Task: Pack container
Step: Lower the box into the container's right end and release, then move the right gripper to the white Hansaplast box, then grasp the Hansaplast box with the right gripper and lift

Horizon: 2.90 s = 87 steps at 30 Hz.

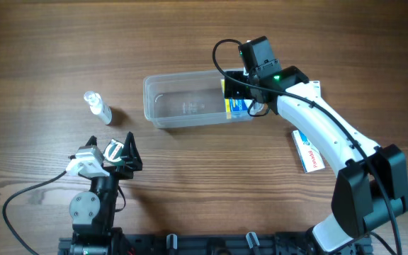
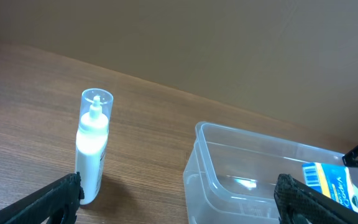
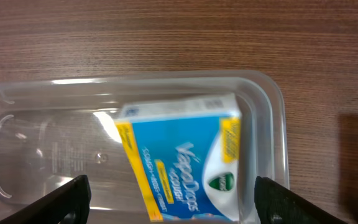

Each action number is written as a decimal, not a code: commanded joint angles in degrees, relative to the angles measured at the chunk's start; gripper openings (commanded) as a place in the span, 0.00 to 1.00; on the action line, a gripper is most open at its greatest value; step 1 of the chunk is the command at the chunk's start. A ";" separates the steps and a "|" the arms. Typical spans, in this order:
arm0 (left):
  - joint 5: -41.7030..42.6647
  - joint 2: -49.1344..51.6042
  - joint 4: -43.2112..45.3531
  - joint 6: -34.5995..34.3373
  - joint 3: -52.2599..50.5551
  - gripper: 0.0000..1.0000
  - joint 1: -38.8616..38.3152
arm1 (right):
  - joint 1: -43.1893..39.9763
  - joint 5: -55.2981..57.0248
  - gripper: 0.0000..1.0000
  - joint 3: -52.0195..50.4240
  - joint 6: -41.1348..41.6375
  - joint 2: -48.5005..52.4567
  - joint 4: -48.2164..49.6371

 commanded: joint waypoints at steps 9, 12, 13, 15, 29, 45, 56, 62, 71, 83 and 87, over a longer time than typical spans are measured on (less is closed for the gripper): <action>0.70 -0.42 -0.11 -0.46 -0.26 1.00 0.59 | 0.07 -0.76 0.82 1.86 -2.19 -0.22 0.17; 0.70 -0.42 -0.11 -0.46 -0.26 1.00 0.59 | -0.24 -0.66 0.83 3.45 -3.48 -2.69 -1.09; 0.70 -0.42 -0.11 -0.46 -0.26 1.00 0.59 | -0.59 -0.46 0.84 4.15 -3.69 -3.76 -1.75; 0.70 -0.42 -0.11 -0.46 -0.26 1.00 0.59 | -1.92 -0.39 0.86 5.62 -4.94 -6.08 -3.52; 0.70 -0.42 -0.13 -0.46 -0.26 1.00 0.59 | -23.43 -2.45 0.94 6.93 -16.52 -9.49 -15.87; 0.70 -0.42 -0.13 -0.46 -0.26 1.00 0.59 | -26.10 -3.89 1.00 3.93 -20.65 8.33 -12.98; 0.70 -0.42 -0.11 -0.46 -0.26 1.00 0.59 | -27.85 -1.25 1.00 3.93 -17.62 11.61 -11.69; 0.70 -0.42 -0.13 -0.46 -0.26 1.00 0.59 | -30.16 -1.16 1.00 3.91 -16.74 12.52 -11.74; 0.70 -0.42 -0.11 -0.46 -0.26 1.00 0.59 | -30.21 -4.26 1.00 3.91 -16.96 15.34 -11.47; 0.70 -0.42 -0.13 -0.46 -0.26 1.00 0.59 | -30.21 -5.77 1.00 4.48 -18.43 15.63 -11.56; 0.70 -0.42 -0.13 -0.46 -0.26 1.00 0.59 | -30.21 -6.62 1.00 5.99 -19.61 15.47 -11.98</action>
